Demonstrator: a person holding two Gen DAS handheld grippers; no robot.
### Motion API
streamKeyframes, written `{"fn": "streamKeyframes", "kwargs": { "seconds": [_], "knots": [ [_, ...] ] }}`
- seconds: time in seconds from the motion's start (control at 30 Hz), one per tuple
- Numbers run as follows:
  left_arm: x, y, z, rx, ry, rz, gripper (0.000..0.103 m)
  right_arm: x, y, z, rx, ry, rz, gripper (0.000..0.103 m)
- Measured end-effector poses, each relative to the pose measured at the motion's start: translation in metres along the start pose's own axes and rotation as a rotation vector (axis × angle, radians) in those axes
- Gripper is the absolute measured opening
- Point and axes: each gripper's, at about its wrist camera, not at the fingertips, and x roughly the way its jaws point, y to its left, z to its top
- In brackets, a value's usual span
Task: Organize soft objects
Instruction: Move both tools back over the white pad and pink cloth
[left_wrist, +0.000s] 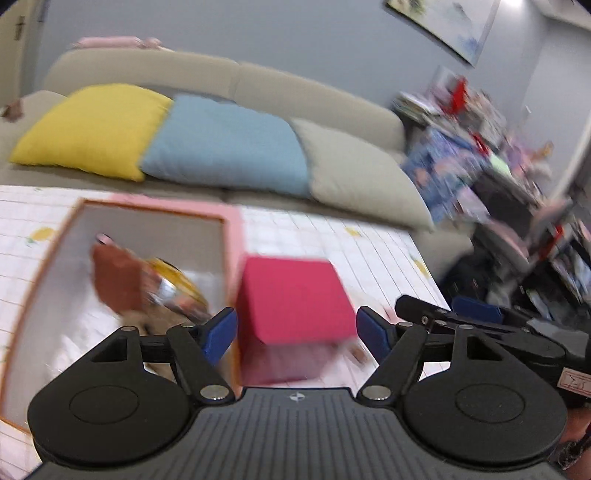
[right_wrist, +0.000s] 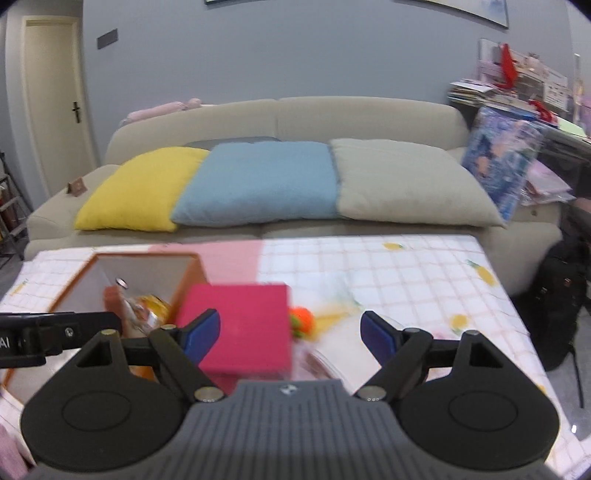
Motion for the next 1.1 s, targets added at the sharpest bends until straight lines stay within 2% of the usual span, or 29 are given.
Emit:
{"fn": "streamKeyframes", "kwargs": {
  "seconds": [0.13,0.27,0.63,0.83,0.97,1.1],
  "knots": [
    [0.02,-0.028,-0.012,0.064,0.09,-0.035,0.083,-0.006,-0.031,-0.02,0.031,0.029,-0.039,0.082],
    [0.032,-0.052,-0.019,0.125,0.146,-0.052,0.082,-0.003,-0.056,-0.033,0.07,0.052,-0.076,0.082],
    [0.071,-0.1,-0.018,0.279,0.221,-0.046,0.08,0.018,-0.114,-0.046,0.142,0.015,-0.155,0.08],
    [0.098,-0.116,-0.004,0.366,0.246,-0.036,0.078,0.043,-0.137,-0.05,0.164,0.004,-0.144,0.076],
    [0.119,-0.125,0.008,0.437,0.271,-0.024,0.077,0.068,-0.147,-0.051,0.17,0.029,-0.094,0.076],
    [0.143,-0.134,0.016,0.505,0.294,-0.018,0.077,0.094,-0.154,-0.053,0.151,0.067,-0.082,0.073]
  ]
}}
